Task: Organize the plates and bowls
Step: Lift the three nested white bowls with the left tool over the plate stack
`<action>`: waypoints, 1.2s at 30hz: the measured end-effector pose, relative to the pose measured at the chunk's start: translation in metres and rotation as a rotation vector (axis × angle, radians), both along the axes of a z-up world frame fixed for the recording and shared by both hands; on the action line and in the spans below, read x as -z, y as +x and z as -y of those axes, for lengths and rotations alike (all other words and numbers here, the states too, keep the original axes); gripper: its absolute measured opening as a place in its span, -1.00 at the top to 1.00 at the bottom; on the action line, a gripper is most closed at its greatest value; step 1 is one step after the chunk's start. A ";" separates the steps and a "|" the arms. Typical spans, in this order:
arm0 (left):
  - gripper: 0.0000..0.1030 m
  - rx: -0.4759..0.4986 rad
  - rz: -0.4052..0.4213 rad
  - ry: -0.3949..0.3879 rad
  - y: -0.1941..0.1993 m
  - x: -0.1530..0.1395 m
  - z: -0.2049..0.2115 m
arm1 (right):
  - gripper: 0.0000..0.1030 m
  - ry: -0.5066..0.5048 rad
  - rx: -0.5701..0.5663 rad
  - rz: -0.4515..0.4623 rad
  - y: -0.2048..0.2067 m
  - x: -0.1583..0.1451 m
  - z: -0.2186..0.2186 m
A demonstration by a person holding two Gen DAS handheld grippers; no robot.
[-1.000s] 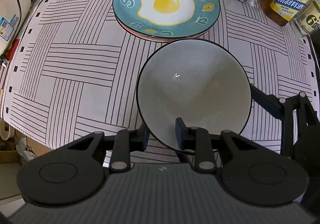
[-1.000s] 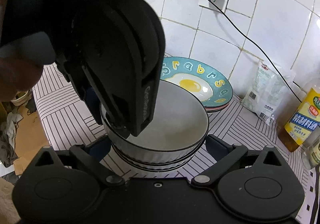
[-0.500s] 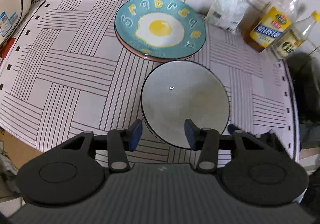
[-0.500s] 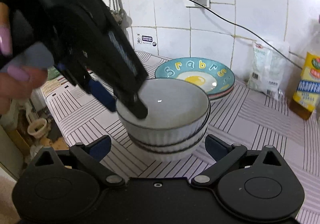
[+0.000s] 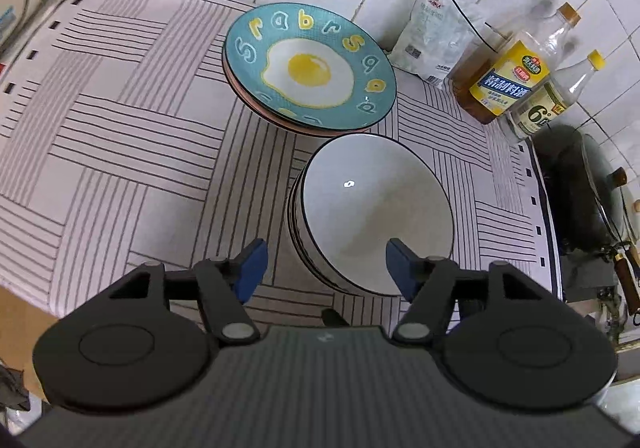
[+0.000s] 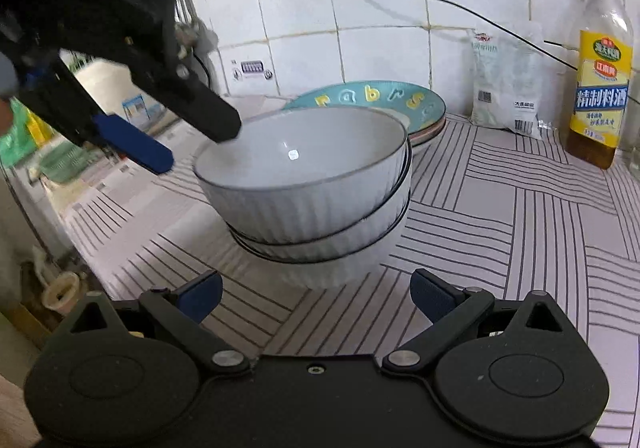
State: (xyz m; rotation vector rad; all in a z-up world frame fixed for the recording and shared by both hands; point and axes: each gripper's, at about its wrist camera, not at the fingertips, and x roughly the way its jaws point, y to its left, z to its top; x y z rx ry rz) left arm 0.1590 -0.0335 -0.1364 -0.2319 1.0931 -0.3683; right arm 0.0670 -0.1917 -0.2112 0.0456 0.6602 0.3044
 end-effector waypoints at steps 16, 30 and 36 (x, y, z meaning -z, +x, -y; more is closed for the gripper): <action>-0.09 0.116 0.009 0.010 0.024 0.039 0.006 | -0.99 0.006 0.085 0.067 0.029 0.021 -0.021; 0.09 0.172 -0.048 -0.087 0.046 0.058 0.005 | -0.99 0.051 0.074 0.054 0.036 0.025 -0.017; 0.09 0.215 -0.045 -0.066 0.042 0.057 0.005 | -0.99 0.046 0.097 0.055 0.032 0.024 -0.022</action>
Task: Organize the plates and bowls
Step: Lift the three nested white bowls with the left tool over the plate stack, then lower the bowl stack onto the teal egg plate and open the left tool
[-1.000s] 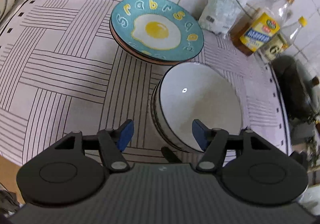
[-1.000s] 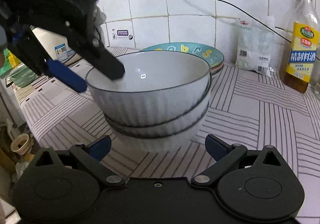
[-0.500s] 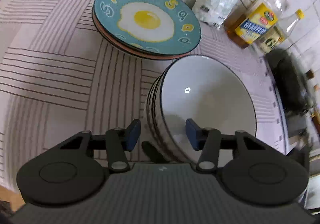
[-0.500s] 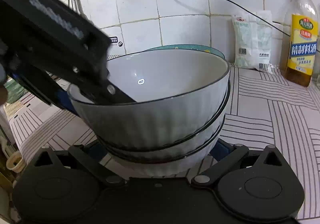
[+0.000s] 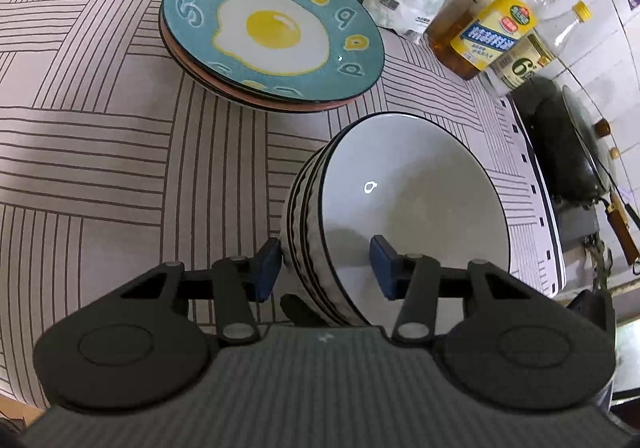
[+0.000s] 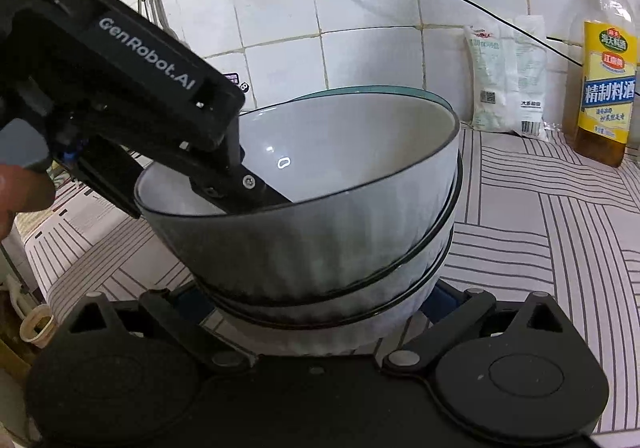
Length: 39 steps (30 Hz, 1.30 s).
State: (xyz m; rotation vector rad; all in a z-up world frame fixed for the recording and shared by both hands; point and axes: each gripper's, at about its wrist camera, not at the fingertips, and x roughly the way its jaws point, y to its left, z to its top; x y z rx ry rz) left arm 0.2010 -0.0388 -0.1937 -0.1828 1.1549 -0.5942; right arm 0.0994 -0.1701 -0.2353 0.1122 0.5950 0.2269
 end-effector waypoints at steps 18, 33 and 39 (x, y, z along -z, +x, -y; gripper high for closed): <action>0.09 0.013 0.031 -0.012 0.003 -0.044 -0.018 | -0.98 -0.031 -0.030 0.058 0.002 -0.037 -0.009; 0.08 -0.108 0.150 -0.037 0.058 -0.071 -0.024 | -0.98 -0.072 -0.135 0.128 0.082 -0.068 -0.006; 0.08 -0.144 0.178 -0.062 0.088 -0.063 -0.023 | -0.98 -0.065 -0.154 0.129 0.120 -0.066 -0.001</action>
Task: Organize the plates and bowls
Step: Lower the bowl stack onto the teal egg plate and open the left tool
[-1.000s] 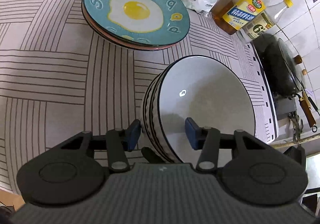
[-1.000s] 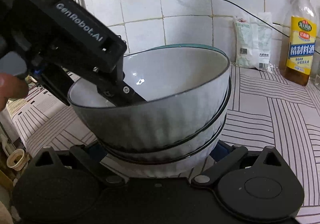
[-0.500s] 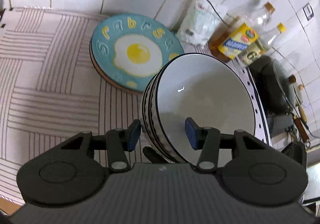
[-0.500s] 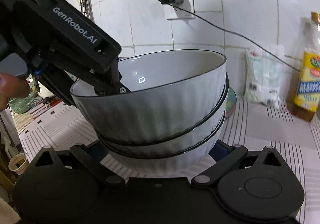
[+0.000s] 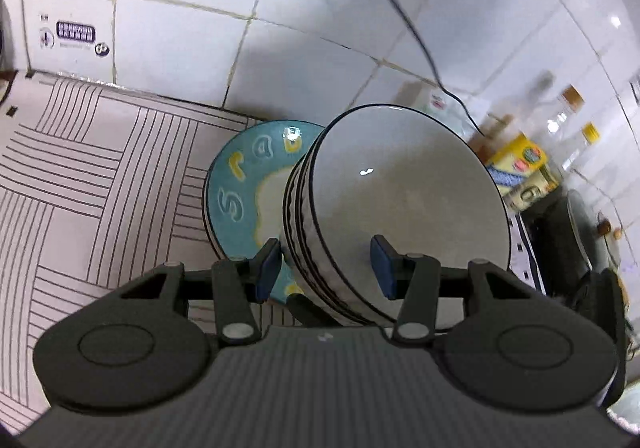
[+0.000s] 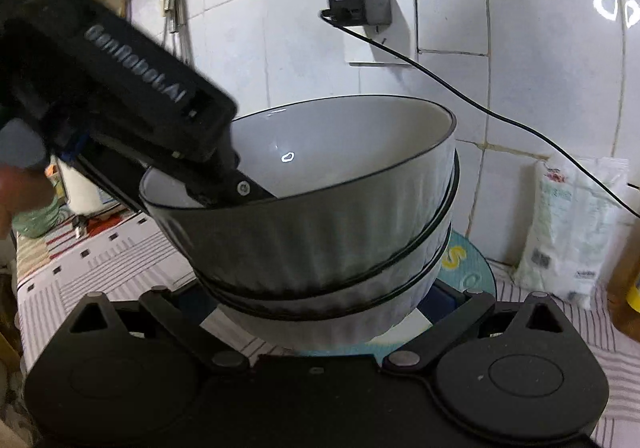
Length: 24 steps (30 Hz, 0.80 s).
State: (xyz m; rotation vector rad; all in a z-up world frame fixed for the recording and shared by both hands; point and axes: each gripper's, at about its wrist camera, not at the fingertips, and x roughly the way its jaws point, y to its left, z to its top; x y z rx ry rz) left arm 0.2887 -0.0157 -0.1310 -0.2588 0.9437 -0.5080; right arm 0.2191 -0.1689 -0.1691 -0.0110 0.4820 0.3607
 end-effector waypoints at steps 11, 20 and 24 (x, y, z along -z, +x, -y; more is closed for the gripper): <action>0.08 -0.024 -0.059 0.035 0.045 0.023 0.018 | -0.98 -0.039 -0.044 -0.059 0.047 0.023 0.012; 0.08 -0.030 -0.104 0.048 0.060 0.036 0.025 | -0.98 -0.038 -0.035 -0.114 0.064 0.036 0.014; 0.08 -0.032 -0.109 0.056 0.062 0.034 0.027 | -0.98 -0.040 -0.038 -0.114 0.068 0.036 0.014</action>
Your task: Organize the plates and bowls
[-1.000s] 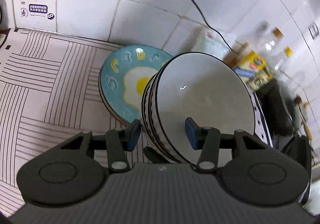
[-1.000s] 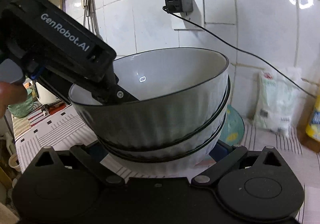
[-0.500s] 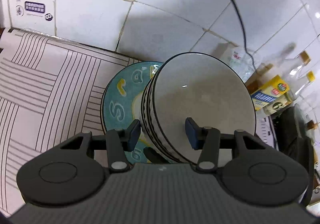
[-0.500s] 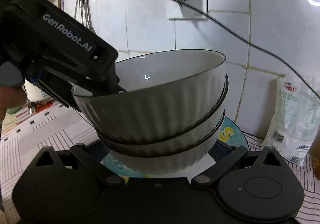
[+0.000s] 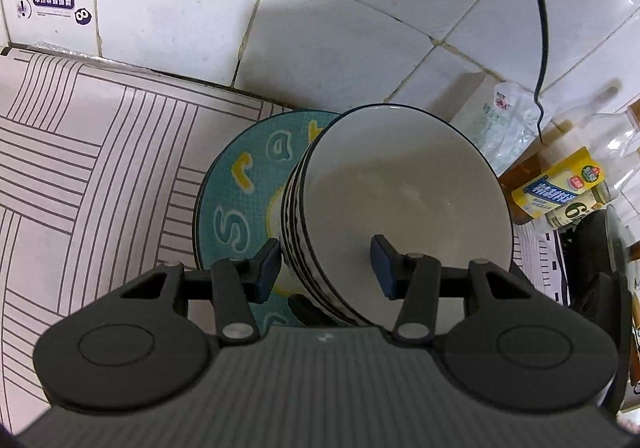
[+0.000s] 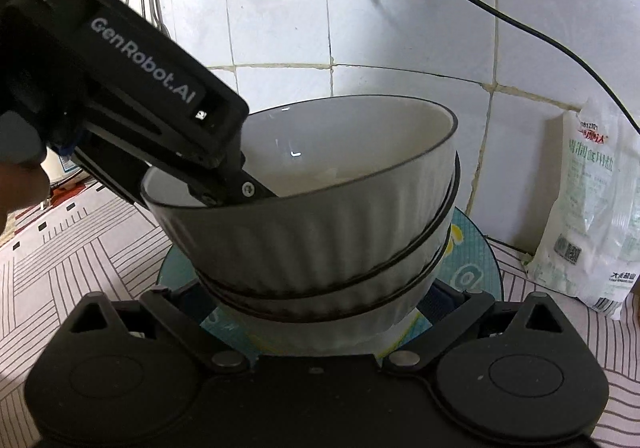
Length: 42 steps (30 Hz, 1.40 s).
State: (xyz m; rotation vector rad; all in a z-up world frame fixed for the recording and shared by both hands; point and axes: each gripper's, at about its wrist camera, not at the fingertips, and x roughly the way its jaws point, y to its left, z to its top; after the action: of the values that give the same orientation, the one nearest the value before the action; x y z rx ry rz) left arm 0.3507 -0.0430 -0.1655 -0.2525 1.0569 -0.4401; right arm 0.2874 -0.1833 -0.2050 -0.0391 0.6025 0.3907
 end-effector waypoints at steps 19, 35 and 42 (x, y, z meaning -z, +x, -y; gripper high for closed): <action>-0.10 -0.086 -0.001 0.021 -0.009 0.003 0.006 | -0.96 -0.048 0.050 -0.039 0.004 -0.002 -0.013; -0.33 -0.108 0.103 0.135 -0.040 -0.039 0.000 | -0.97 -0.010 0.098 -0.021 -0.046 -0.037 -0.014; -0.37 -0.097 0.175 0.133 -0.068 -0.070 -0.012 | -0.97 0.004 0.126 -0.017 -0.064 -0.055 0.000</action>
State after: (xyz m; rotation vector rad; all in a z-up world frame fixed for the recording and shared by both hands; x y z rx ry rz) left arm 0.2830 -0.0312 -0.0957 -0.1432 0.8943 -0.2975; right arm 0.2232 -0.1837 -0.1497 0.0058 0.6179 0.2705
